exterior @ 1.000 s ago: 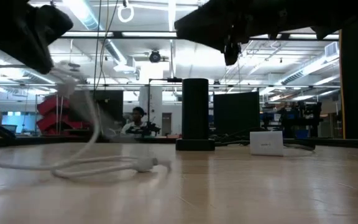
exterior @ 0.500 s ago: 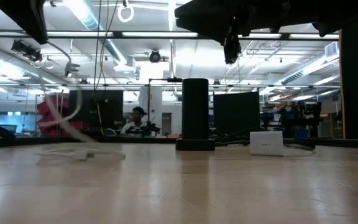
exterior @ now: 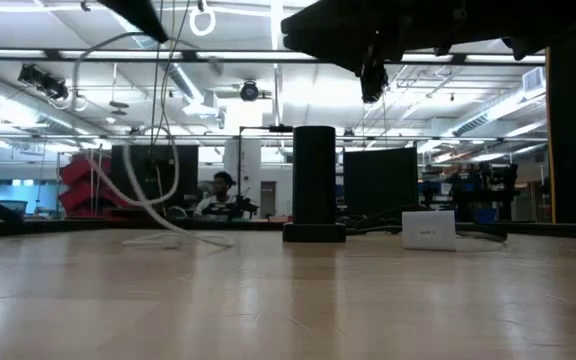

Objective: Insert USB
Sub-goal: Insert the white charger cable into the white charger adapter

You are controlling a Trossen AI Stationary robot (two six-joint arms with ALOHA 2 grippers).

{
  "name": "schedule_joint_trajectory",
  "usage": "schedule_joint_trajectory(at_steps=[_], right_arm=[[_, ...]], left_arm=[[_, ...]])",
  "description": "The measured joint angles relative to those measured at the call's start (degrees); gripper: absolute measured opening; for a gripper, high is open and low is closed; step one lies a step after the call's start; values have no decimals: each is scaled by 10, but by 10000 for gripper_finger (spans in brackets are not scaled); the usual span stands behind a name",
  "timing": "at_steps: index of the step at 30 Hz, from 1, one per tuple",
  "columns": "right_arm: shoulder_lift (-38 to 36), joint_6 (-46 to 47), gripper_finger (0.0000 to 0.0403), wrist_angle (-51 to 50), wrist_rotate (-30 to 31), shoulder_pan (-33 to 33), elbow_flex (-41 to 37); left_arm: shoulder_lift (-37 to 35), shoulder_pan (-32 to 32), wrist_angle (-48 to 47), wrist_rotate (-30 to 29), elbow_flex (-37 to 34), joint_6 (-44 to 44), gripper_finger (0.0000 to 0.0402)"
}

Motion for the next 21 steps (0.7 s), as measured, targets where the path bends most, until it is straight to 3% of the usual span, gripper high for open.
schedule_joint_trajectory(at_steps=[5, 8, 14, 21], right_arm=[[0, 0, 97, -39, 41, -6, 0], [0, 0, 112, -40, 39, -5, 0], [4, 4, 143, -45, 39, -8, 0], [88, 17, 175, -6, 5, -20, 39]], left_arm=[[13, 4, 208, 2, -64, 127, 0], [19, 8, 287, 5, -111, 151, 0], [19, 9, 401, 6, -175, 151, 0], [19, 12, 449, 2, -205, 152, 0]])
